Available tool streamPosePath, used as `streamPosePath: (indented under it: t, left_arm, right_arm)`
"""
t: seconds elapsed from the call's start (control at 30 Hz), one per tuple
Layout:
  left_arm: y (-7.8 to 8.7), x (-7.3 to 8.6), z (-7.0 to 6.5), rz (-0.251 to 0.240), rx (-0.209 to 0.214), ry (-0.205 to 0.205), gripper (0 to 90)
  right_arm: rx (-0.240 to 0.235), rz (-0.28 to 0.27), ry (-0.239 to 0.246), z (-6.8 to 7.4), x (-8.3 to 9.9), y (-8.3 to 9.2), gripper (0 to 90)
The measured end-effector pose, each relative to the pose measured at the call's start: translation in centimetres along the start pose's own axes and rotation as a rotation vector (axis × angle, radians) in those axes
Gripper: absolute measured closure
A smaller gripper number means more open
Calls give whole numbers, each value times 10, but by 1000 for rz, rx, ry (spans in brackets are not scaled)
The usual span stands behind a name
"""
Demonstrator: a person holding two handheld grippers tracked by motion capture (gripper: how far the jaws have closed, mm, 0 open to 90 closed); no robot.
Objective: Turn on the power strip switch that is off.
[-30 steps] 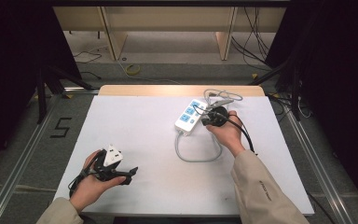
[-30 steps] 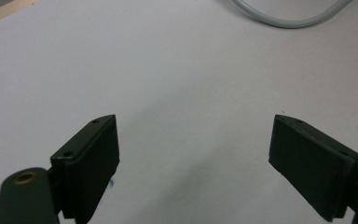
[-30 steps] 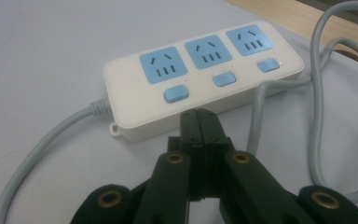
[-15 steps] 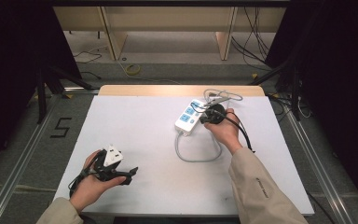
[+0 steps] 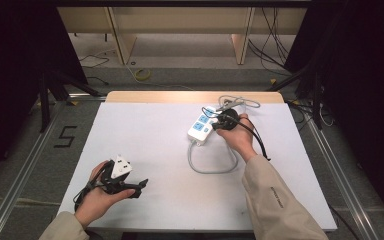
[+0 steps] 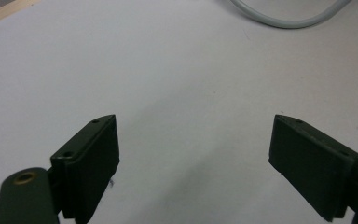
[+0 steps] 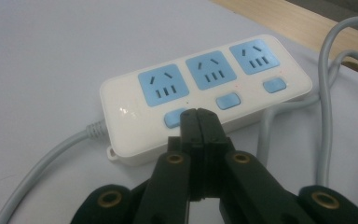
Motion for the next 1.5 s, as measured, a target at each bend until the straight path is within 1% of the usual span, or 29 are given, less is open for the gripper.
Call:
streamPosePath:
  t: [0.5, 0.8, 0.87, 0.93, 1.03, 1.5]
  left_arm:
    - [0, 0, 0, -1, 1, 0, 160]
    - [0, 0, -1, 1, 4, 0, 160]
    - [0, 0, -1, 1, 4, 0, 160]
    - [0, 1, -1, 6, 4, -9, 160]
    - [0, 0, -3, 3, 7, -6, 160]
    - [-1, 1, -3, 3, 9, -4, 160]
  right_arm:
    - [3, 15, -5, -3, -5, -7, 900]
    - [-1, 23, -2, -3, -8, -12, 900]
    - [-1, 23, -8, -3, -9, -13, 900]
    - [-3, 25, -6, -3, -9, -14, 900]
    - [-9, 30, -16, -3, -8, -17, 900]
    - [-23, 46, -14, -2, -9, -26, 900]
Point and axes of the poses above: each handheld gripper's, and its own axes: y roughly backward along the jaws, x roughly out of its underside, z roughly to its left, the point moved 7 cm from there along -y, roughly forward along the jaws, and after that the axes turned 5 degrees about y, right-handed, at the moved point
